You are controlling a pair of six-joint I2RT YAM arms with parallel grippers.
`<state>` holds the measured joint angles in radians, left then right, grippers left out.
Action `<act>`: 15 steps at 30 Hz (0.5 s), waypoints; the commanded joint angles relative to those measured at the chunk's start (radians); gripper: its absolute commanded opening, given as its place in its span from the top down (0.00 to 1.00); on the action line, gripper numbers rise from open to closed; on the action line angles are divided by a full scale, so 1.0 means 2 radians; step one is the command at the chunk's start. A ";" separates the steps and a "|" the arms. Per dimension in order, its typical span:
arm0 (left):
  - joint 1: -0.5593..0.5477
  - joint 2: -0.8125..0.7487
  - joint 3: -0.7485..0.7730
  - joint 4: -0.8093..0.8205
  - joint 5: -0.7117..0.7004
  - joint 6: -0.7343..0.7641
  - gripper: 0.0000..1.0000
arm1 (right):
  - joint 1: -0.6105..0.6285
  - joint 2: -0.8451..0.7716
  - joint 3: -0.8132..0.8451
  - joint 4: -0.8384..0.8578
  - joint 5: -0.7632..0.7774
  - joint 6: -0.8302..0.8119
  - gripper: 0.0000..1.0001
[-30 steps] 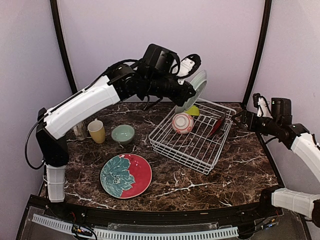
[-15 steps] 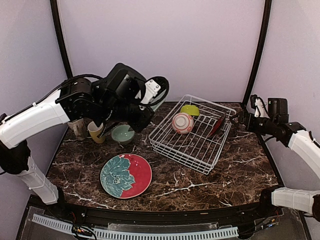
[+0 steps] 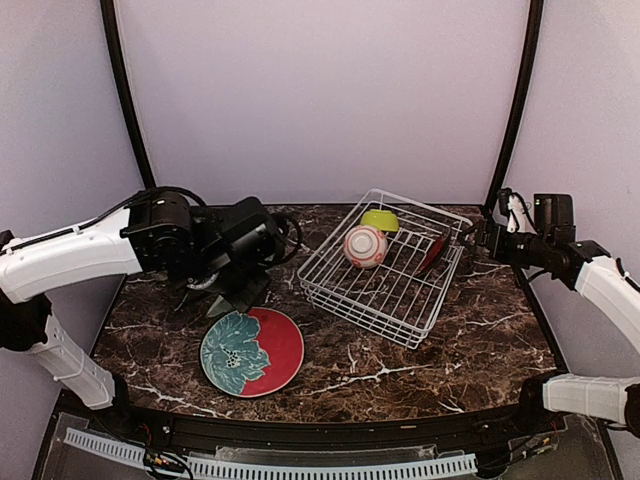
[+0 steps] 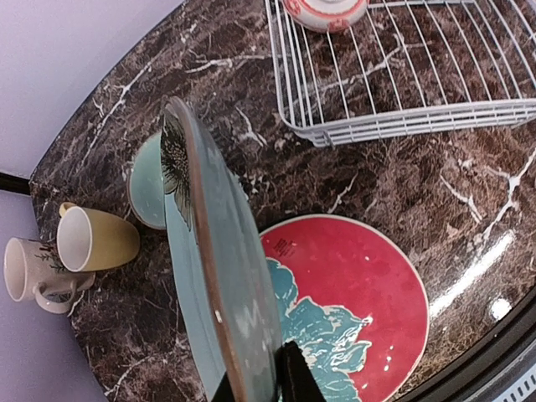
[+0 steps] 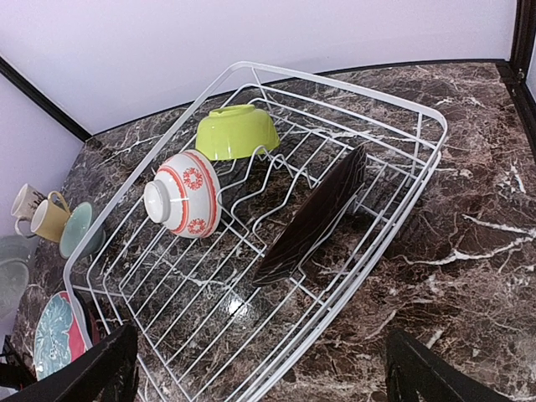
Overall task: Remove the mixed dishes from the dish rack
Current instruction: Place the plate on the plate.
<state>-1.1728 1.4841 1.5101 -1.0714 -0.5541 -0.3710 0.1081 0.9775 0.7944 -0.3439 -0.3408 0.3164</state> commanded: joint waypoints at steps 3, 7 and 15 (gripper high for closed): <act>-0.024 0.036 -0.004 -0.059 0.000 -0.061 0.99 | -0.001 0.001 0.003 0.008 -0.005 0.004 0.01; -0.033 0.044 -0.031 -0.039 0.037 -0.075 0.99 | -0.001 -0.003 -0.002 0.012 -0.006 0.009 0.01; -0.049 0.088 -0.045 -0.054 0.047 -0.101 0.99 | -0.001 0.002 -0.002 0.017 -0.012 0.012 0.01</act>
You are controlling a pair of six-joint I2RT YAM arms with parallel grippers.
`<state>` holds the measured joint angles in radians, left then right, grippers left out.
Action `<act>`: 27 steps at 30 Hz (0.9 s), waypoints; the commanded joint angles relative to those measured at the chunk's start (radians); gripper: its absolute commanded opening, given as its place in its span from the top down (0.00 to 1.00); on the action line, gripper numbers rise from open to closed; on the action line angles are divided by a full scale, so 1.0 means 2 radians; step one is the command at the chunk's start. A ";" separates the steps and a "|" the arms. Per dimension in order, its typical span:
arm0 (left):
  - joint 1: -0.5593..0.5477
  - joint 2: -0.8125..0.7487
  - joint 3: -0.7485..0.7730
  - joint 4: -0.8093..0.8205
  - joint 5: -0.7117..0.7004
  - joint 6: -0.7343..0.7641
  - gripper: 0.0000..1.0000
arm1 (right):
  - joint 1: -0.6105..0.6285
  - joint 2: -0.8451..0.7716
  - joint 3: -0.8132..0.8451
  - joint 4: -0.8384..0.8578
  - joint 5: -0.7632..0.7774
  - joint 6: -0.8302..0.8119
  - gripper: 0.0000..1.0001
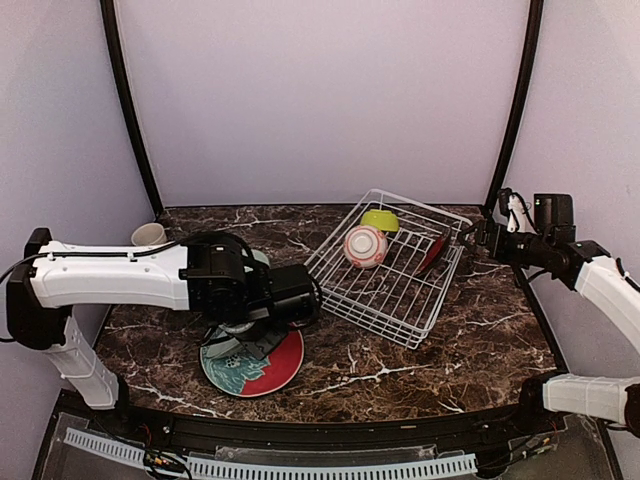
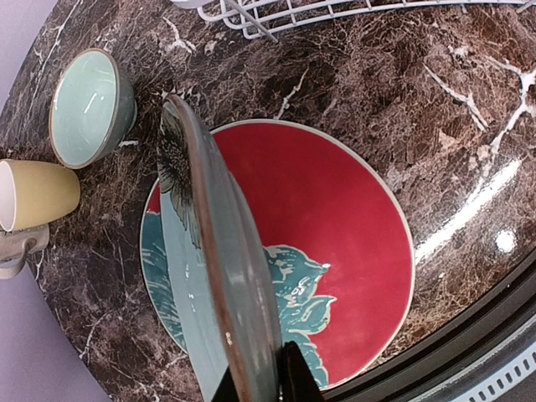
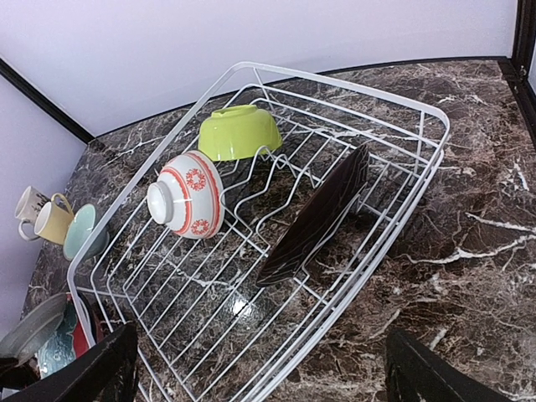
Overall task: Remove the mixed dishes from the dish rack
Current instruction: Place the plate on the plate.
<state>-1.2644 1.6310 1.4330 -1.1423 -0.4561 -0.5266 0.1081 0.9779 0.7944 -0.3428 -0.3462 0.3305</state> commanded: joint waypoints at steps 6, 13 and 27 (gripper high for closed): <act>-0.009 0.035 -0.015 0.000 0.025 -0.017 0.90 | -0.002 0.007 0.000 0.019 -0.014 0.006 0.01; -0.010 0.037 -0.048 0.046 0.084 -0.024 0.73 | -0.001 -0.006 -0.003 0.017 -0.009 0.006 0.01; -0.011 0.031 -0.099 0.114 0.100 -0.023 0.56 | -0.001 -0.006 -0.006 0.007 -0.003 -0.001 0.01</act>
<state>-1.2934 1.7111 1.2751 -0.9680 -0.2840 -0.5644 0.1081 0.9703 0.7944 -0.3382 -0.3618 0.3340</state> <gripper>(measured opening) 0.421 0.986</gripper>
